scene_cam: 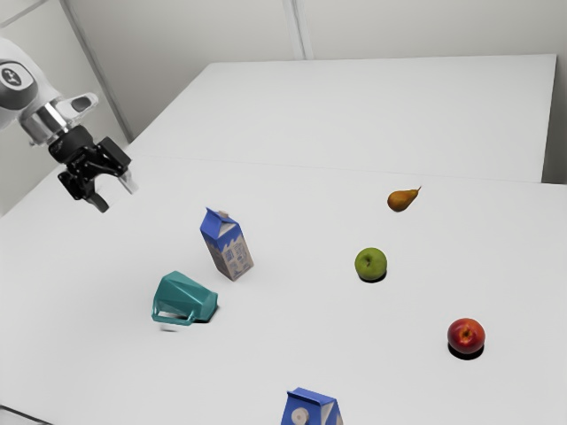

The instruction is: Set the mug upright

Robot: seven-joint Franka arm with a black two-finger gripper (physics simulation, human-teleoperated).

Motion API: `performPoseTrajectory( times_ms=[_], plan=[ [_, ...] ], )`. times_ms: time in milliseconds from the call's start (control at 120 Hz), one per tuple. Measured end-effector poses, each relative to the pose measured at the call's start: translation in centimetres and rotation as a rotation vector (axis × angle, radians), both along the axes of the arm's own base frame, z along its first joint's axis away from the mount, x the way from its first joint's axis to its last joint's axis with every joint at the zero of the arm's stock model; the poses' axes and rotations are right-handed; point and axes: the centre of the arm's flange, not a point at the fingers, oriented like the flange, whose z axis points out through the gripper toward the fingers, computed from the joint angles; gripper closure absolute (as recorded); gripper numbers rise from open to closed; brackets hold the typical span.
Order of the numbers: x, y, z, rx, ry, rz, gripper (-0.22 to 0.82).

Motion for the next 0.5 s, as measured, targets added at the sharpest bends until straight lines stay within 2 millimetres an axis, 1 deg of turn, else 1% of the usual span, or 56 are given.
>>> performPoseTrajectory(
  times_ms=[33,67,175,267,367,433,500],
  plan=[
    [-0.2,0.4,-0.6,-0.019,0.000,0.000,0.00],
    [-0.4,0.4,-1.5,-0.036,0.002,-0.008,0.00],
    [-0.3,-0.8,-6.0,-0.116,0.015,-0.038,0.00],
    [0.2,-1.5,-8.9,-0.161,0.008,-0.062,0.00],
    [0.7,-1.8,-12.5,-0.210,0.007,-0.076,0.00],
    [0.0,-1.2,-14.1,-0.239,-0.001,-0.067,0.00],
    [-0.8,0.2,-14.9,-0.254,-0.023,-0.053,0.00]
  ],
)
